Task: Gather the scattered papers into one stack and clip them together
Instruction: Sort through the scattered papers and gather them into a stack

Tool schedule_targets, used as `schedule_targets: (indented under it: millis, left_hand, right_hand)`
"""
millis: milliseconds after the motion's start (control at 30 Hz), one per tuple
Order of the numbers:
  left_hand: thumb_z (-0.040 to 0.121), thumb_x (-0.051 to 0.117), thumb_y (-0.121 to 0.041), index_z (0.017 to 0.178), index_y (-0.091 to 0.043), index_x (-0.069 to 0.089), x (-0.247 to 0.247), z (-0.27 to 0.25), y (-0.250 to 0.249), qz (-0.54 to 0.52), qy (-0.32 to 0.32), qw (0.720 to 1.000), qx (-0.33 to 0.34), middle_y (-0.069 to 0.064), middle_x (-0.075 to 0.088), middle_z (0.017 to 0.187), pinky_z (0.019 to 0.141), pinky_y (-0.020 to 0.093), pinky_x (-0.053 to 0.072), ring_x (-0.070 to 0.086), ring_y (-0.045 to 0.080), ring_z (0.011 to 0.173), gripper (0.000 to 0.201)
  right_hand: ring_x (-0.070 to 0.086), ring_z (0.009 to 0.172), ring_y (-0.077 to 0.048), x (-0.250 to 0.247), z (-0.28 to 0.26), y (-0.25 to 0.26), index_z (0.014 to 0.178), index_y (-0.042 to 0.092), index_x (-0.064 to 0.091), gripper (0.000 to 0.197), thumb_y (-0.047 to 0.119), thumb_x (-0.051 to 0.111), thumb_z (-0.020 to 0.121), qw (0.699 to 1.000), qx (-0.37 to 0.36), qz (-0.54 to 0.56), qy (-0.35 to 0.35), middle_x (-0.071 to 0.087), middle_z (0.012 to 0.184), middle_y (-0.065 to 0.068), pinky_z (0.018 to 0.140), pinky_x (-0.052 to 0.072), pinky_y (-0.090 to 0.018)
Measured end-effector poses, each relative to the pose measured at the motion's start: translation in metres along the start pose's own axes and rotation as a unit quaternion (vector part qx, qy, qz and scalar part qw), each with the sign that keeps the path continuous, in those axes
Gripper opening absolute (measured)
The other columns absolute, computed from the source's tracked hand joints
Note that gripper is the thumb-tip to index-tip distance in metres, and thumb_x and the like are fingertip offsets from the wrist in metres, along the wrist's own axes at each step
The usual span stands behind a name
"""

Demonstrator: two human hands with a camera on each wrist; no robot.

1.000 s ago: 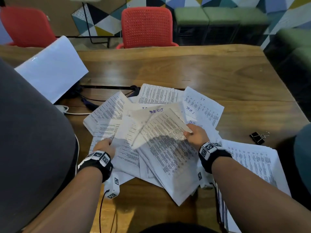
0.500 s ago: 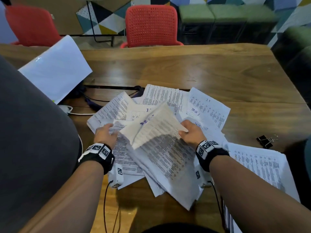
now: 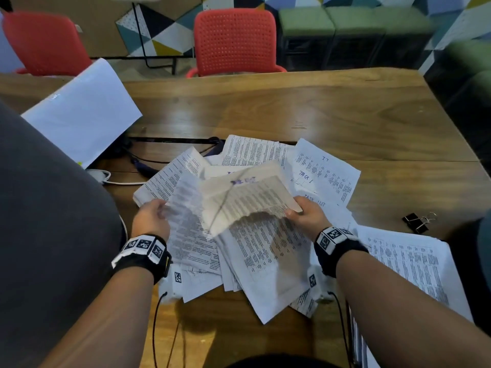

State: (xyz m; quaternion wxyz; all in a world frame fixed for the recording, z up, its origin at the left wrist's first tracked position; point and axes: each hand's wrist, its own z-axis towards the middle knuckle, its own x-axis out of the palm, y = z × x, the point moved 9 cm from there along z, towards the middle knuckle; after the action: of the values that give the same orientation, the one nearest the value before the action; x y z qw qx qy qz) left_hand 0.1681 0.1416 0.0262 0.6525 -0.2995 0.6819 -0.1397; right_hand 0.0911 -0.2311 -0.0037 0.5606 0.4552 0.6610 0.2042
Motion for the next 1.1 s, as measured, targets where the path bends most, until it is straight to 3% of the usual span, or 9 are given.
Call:
schedule_targets:
  millis: [167, 233, 300, 433, 533, 633, 833, 933, 1100]
  left_hand:
    - [0.086, 0.056, 0.009, 0.076, -0.032, 0.066, -0.003, 0.002, -0.066, -0.151, 0.074, 0.975, 0.148, 0.0, 0.065, 0.085, 0.081, 0.031, 0.051, 0.062, 0.015, 0.081, 0.043]
    - [0.089, 0.056, 0.007, 0.074, -0.033, 0.064, -0.004, -0.001, -0.092, -0.185, 0.102, 0.959, 0.191, -0.002, 0.064, 0.082, 0.074, 0.022, 0.049, 0.06, 0.002, 0.074, 0.043]
    - [0.092, 0.056, 0.001, 0.087, -0.027, 0.066, -0.012, -0.002, -0.103, -0.215, 0.073, 0.953, 0.198, -0.001, 0.064, 0.092, 0.078, 0.019, 0.048, 0.06, 0.001, 0.082, 0.031]
    - [0.1, 0.043, -0.018, 0.129, -0.017, 0.055, -0.021, 0.004, -0.072, -0.178, -0.067, 0.976, 0.104, 0.001, 0.051, 0.125, 0.103, 0.027, 0.037, 0.05, 0.014, 0.114, 0.032]
    - [0.098, 0.047, -0.02, 0.134, -0.009, 0.049, 0.032, 0.005, -0.025, -0.083, 0.043, 0.995, -0.023, 0.013, 0.052, 0.134, 0.105, 0.037, 0.038, 0.051, 0.029, 0.121, 0.038]
    - [0.092, 0.058, -0.025, 0.143, -0.009, 0.039, 0.074, -0.014, 0.004, 0.048, 0.158, 0.984, -0.073, 0.018, 0.048, 0.139, 0.102, 0.041, 0.04, 0.049, 0.036, 0.124, 0.057]
    - [0.096, 0.052, -0.03, 0.137, -0.009, 0.042, 0.089, -0.031, -0.009, 0.007, 0.172, 0.982, -0.074, 0.016, 0.055, 0.131, 0.098, 0.039, 0.042, 0.053, 0.036, 0.118, 0.047]
    - [0.092, 0.059, -0.035, 0.136, -0.013, 0.042, 0.09, -0.038, -0.017, -0.049, 0.172, 0.982, -0.058, 0.013, 0.058, 0.128, 0.098, 0.04, 0.045, 0.055, 0.035, 0.116, 0.052]
    - [0.092, 0.055, -0.009, 0.13, -0.014, 0.048, 0.072, -0.048, -0.03, -0.045, 0.146, 0.988, -0.019, 0.012, 0.06, 0.118, 0.091, 0.036, 0.044, 0.057, 0.034, 0.108, 0.038]
  right_hand:
    - [0.047, 0.119, -0.007, 0.017, 0.0, 0.052, 0.126, 0.015, 0.058, 0.037, 0.015, 0.06, 0.09, 0.992, -0.104, -0.036, 0.066, 0.048, 0.132, 0.012, 0.108, 0.033, -0.027]
    - [0.053, 0.111, -0.009, 0.021, 0.0, 0.064, 0.119, 0.016, 0.062, 0.03, 0.015, 0.061, 0.089, 0.991, -0.116, -0.021, 0.066, 0.057, 0.124, 0.007, 0.102, 0.04, -0.027]
    - [0.061, 0.091, -0.017, 0.018, 0.0, 0.066, 0.109, 0.018, 0.063, 0.02, 0.02, 0.06, 0.09, 0.994, -0.095, 0.012, 0.052, 0.064, 0.102, -0.001, 0.082, 0.049, -0.03]
    - [0.059, 0.072, -0.014, -0.01, -0.002, 0.045, 0.113, 0.021, 0.056, 0.023, 0.017, 0.058, 0.09, 0.993, -0.033, 0.085, -0.072, 0.064, 0.096, 0.0, 0.058, 0.047, -0.025]
    - [0.065, 0.087, -0.023, -0.021, -0.008, 0.004, 0.132, 0.025, 0.042, 0.048, 0.013, 0.058, 0.088, 0.987, 0.055, 0.095, -0.12, 0.061, 0.108, 0.0, 0.077, 0.054, -0.034]
    - [0.062, 0.095, -0.027, -0.011, -0.022, -0.04, 0.134, 0.014, 0.042, 0.047, 0.009, 0.054, 0.089, 0.979, 0.154, 0.072, -0.117, 0.063, 0.106, -0.01, 0.086, 0.05, -0.035]
    - [0.058, 0.096, -0.029, 0.02, -0.041, -0.05, 0.145, 0.017, 0.026, 0.066, -0.002, 0.049, 0.087, 0.986, 0.154, 0.02, -0.061, 0.059, 0.114, -0.009, 0.077, 0.045, -0.029]
    - [0.058, 0.089, -0.024, 0.026, -0.037, -0.044, 0.143, 0.022, 0.032, 0.064, -0.005, 0.045, 0.086, 0.989, 0.133, 0.041, -0.057, 0.06, 0.11, -0.008, 0.069, 0.047, -0.026]
    - [0.053, 0.066, -0.009, 0.032, -0.034, -0.012, 0.133, 0.019, 0.041, 0.057, -0.008, 0.046, 0.084, 0.989, 0.072, 0.114, -0.061, 0.058, 0.091, 0.0, 0.055, 0.043, -0.018]
